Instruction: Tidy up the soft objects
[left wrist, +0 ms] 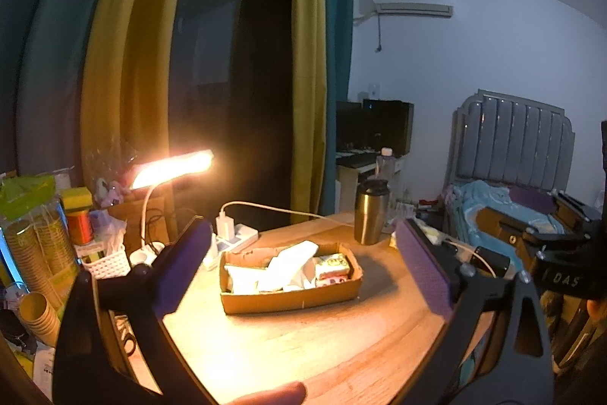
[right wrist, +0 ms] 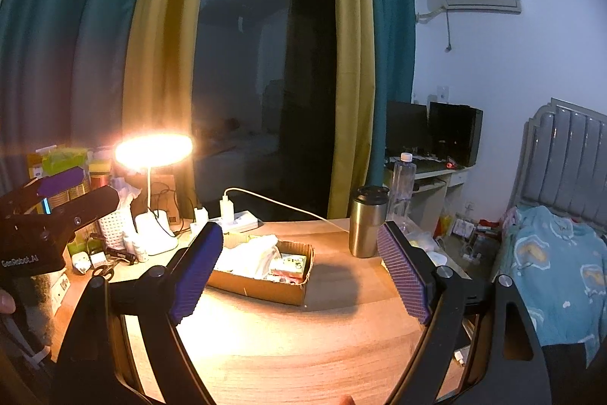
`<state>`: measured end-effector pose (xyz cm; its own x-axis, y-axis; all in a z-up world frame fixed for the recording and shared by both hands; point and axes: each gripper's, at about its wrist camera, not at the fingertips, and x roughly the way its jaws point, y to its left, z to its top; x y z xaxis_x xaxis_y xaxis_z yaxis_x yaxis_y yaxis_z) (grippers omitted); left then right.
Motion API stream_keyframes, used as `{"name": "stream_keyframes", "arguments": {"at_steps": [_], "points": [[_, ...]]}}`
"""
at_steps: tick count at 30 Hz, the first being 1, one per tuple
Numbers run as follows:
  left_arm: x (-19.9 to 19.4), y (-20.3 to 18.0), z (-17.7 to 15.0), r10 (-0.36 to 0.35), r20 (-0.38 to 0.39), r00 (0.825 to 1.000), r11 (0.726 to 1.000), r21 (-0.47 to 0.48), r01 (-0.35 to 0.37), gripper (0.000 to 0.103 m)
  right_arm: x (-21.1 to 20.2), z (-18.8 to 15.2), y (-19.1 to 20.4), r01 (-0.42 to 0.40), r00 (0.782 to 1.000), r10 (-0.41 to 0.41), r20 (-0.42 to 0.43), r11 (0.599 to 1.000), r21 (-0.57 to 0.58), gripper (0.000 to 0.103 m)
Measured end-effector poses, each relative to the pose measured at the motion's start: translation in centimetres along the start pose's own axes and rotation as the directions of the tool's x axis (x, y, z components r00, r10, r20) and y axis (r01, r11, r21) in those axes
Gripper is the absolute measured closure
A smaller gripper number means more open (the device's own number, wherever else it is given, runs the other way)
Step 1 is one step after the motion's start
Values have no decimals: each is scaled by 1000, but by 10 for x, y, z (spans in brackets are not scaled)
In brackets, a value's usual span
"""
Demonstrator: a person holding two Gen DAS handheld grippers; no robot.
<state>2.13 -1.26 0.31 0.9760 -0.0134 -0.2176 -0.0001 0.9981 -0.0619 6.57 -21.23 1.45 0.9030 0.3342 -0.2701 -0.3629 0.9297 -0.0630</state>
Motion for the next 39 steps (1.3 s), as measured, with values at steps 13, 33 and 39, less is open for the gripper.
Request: {"name": "stream_keyframes", "arguments": {"at_steps": [13, 33, 39], "points": [[-2, 0, -2, 9, -4, 1000, 1000, -6, -9, 4, 2, -2, 2, -10, 1000, 10, -14, 1000, -10, 17], [2, -1, -3, 3, -10, 1000, 1000, 9, -3, 4, 6, -5, 0, -11, 1000, 11, -17, 1000, -7, 17], [2, -2, -3, 3, -11, 1000, 1000, 8, -2, 4, 6, -6, 0, -11, 1000, 11, -18, 1000, -7, 17]]}}
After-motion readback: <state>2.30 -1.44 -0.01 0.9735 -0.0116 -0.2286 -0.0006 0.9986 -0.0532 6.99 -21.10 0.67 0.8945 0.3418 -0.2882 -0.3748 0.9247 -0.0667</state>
